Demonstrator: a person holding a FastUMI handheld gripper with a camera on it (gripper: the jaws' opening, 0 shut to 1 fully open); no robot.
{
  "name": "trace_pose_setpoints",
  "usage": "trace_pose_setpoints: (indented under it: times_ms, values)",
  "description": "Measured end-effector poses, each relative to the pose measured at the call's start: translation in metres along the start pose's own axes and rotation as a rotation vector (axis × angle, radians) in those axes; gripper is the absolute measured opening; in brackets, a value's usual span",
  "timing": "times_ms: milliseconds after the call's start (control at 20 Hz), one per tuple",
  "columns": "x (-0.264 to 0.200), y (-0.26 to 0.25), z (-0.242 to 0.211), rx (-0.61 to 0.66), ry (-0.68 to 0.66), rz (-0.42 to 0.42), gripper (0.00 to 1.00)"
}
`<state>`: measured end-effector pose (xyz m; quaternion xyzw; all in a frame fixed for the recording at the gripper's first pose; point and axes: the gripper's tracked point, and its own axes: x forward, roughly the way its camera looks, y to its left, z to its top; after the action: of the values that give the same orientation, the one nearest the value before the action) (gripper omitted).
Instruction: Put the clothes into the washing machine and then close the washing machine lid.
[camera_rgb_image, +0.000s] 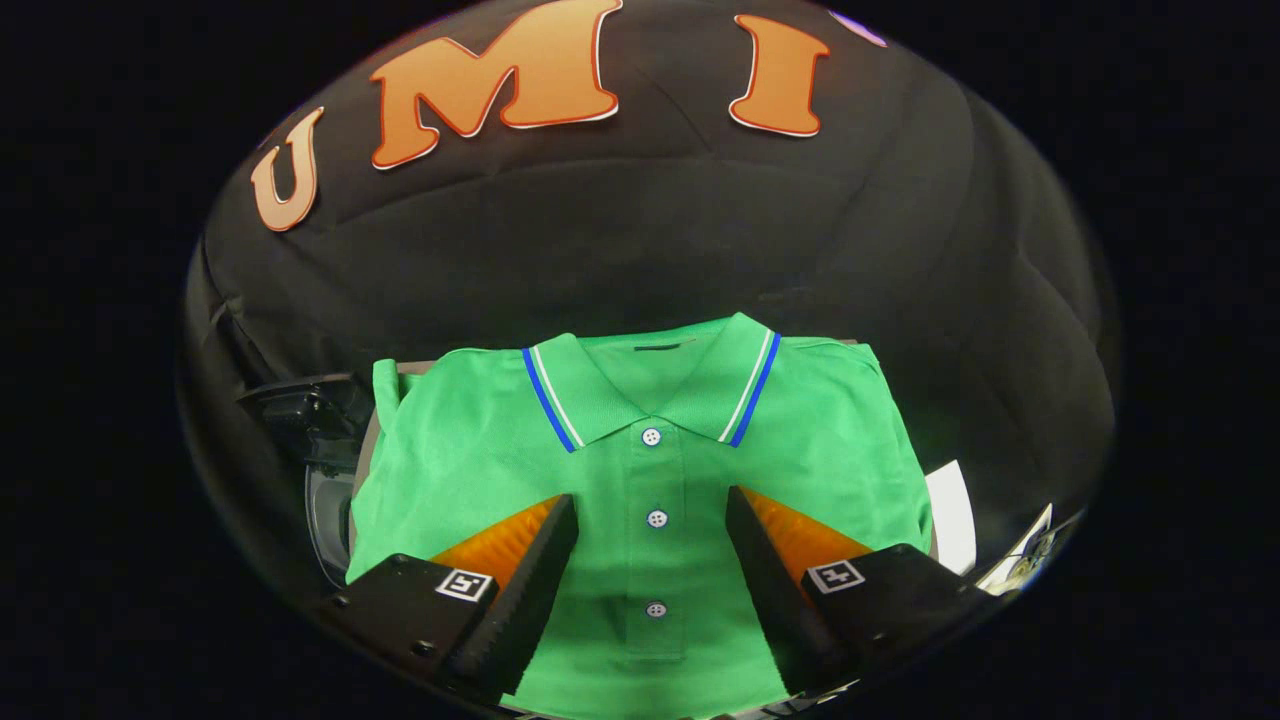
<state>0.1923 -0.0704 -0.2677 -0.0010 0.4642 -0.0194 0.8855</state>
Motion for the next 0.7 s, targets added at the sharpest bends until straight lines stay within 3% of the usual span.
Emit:
trace_pose_setpoints:
  times_ms: [250, 650, 700]
  values:
    - [0.000, 0.002, -0.001, -0.014, 0.043, -0.010, 0.99]
    - [-0.007, 0.007, 0.000, -0.096, 0.065, -0.034, 0.47]
    - [-0.007, 0.005, 0.000, -0.110, 0.065, -0.039, 0.44]
